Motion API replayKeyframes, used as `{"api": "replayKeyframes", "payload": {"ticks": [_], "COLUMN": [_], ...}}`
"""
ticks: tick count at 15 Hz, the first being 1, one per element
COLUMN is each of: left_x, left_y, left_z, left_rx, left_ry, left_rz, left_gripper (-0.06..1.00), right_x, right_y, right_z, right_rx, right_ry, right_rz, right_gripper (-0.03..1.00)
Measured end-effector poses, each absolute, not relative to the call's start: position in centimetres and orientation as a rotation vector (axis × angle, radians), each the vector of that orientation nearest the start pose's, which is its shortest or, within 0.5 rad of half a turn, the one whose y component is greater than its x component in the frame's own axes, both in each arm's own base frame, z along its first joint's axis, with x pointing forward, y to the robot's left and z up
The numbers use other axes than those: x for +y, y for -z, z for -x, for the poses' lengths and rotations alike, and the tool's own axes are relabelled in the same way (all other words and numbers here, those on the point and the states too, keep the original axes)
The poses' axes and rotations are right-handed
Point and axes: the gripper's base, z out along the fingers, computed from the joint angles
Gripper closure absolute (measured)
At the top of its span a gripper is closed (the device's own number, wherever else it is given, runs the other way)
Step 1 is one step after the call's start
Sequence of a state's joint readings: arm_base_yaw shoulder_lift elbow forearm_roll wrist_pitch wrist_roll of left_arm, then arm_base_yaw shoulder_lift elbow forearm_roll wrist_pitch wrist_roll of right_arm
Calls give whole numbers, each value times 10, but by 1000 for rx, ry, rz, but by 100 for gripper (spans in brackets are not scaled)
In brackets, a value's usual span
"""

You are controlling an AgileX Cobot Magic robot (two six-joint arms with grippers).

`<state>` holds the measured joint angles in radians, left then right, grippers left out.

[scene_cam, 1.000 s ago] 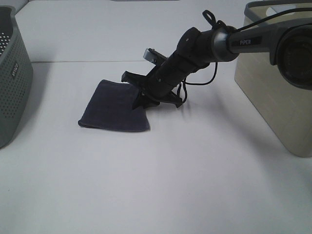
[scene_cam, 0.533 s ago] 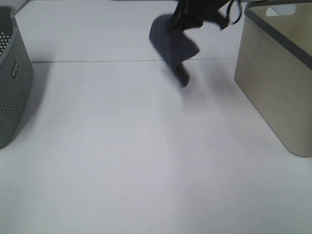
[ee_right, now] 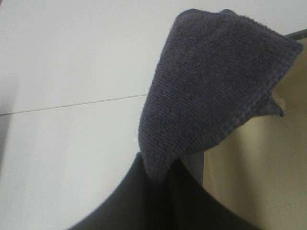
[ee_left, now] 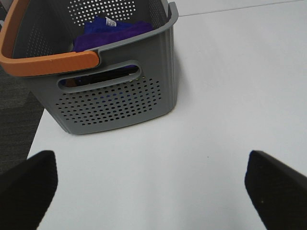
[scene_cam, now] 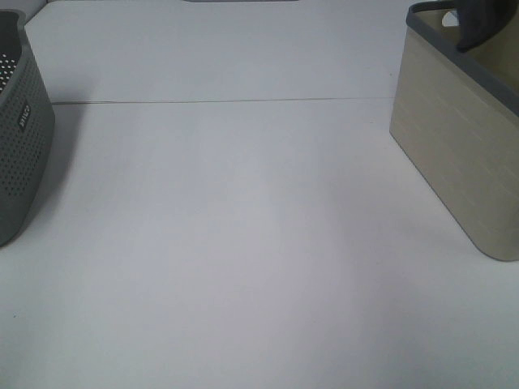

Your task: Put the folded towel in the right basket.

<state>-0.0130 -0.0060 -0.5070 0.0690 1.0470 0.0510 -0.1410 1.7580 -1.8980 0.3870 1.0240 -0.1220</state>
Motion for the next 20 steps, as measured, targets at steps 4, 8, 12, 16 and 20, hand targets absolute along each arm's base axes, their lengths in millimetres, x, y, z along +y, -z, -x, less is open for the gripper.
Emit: {"api": "replayKeyframes", "payload": {"ticks": [4, 8, 12, 16, 20], "left_x": [6, 6, 6, 6, 6], "left_y": [-280, -280, -280, -280, -280], "left_z": [6, 6, 6, 6, 6], "left_rx": [2016, 2016, 2016, 2016, 2016], "left_ry": [-108, -108, -108, -109, -110], "left_rz": [-61, -61, -61, -61, -61], "left_gripper": [-5, -5, -5, -5, -5], "right_x": [-55, -65, -67, -45, 2], "right_y": [-403, -371, -367, -365, -371], "right_z": [-391, -401, -397, -398, -396], "right_rx": [2363, 2521, 2581, 2617, 2617], "right_ry": [-214, -126, -97, -120, -41], "right_rz": [-153, -205, -195, -108, -41], "right_gripper": [90, 53, 4, 1, 1]}}
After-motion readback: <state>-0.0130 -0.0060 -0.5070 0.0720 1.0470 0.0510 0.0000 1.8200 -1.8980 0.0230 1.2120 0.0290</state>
